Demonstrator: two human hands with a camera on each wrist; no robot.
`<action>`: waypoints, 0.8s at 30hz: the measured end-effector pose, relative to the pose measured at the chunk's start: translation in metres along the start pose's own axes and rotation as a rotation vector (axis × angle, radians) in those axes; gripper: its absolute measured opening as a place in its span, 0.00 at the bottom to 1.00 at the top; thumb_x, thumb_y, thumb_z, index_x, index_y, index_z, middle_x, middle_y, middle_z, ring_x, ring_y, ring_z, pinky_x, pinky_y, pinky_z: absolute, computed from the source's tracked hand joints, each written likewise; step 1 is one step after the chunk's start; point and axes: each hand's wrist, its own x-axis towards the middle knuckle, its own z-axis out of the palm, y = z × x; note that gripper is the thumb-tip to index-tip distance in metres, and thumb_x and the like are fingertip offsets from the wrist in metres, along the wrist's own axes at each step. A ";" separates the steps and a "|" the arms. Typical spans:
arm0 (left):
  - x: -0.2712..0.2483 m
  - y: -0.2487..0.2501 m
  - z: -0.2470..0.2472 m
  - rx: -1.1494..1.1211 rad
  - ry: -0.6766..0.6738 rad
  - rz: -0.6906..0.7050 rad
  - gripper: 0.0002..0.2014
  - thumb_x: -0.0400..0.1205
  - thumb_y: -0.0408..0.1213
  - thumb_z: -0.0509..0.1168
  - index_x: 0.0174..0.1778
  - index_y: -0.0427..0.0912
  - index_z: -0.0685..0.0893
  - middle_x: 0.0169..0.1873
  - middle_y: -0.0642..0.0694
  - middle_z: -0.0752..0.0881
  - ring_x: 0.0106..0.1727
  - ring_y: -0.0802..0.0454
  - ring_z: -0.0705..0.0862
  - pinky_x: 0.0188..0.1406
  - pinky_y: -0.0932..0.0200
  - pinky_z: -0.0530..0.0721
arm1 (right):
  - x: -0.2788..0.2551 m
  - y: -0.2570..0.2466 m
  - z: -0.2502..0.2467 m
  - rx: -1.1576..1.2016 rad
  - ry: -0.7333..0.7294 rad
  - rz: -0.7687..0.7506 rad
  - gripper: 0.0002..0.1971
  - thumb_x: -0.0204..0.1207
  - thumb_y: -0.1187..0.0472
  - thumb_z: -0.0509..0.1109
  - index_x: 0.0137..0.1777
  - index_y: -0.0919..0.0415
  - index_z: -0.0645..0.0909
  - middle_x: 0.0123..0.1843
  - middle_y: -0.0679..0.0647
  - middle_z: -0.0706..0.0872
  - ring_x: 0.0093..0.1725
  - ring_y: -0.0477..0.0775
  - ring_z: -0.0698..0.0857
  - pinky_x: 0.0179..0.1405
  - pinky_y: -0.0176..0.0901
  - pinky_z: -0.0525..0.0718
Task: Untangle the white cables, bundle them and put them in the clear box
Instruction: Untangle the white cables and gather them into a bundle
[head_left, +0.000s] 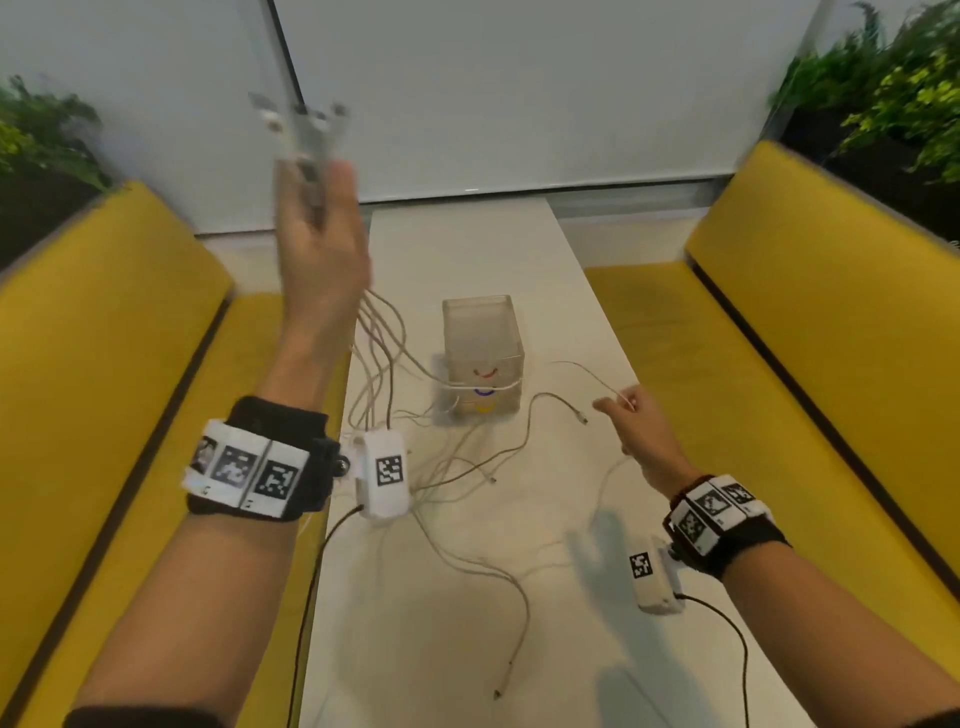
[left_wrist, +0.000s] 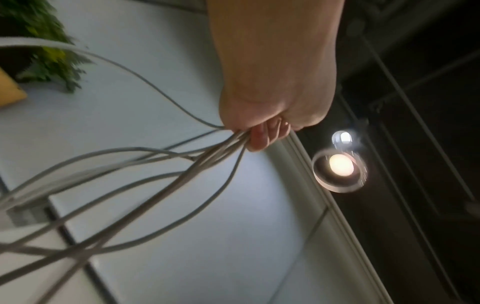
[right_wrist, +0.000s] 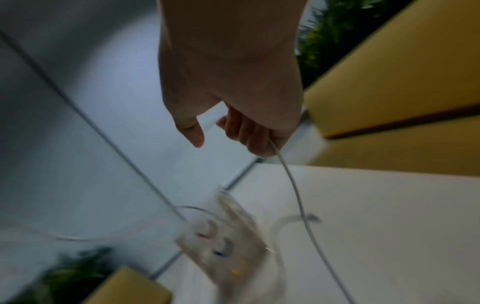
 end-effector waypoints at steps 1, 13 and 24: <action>-0.007 -0.009 0.011 0.054 -0.089 -0.021 0.13 0.89 0.48 0.57 0.64 0.44 0.73 0.32 0.56 0.73 0.27 0.62 0.71 0.25 0.65 0.70 | -0.002 -0.019 0.004 0.004 -0.032 -0.089 0.08 0.78 0.57 0.69 0.43 0.56 0.72 0.36 0.47 0.73 0.34 0.46 0.71 0.34 0.42 0.72; -0.053 -0.077 0.058 0.343 -0.550 -0.175 0.11 0.86 0.47 0.64 0.52 0.44 0.86 0.26 0.50 0.81 0.26 0.48 0.75 0.28 0.47 0.78 | -0.028 -0.099 0.005 -0.003 -0.305 -0.462 0.10 0.87 0.60 0.62 0.57 0.56 0.86 0.30 0.41 0.79 0.27 0.42 0.71 0.25 0.34 0.70; -0.038 -0.060 0.050 -0.295 -0.508 -0.551 0.15 0.90 0.46 0.57 0.39 0.43 0.71 0.25 0.50 0.64 0.25 0.56 0.61 0.20 0.64 0.66 | -0.031 -0.060 0.000 -0.626 -0.337 -0.450 0.44 0.77 0.50 0.74 0.88 0.53 0.53 0.89 0.55 0.51 0.88 0.52 0.45 0.86 0.52 0.53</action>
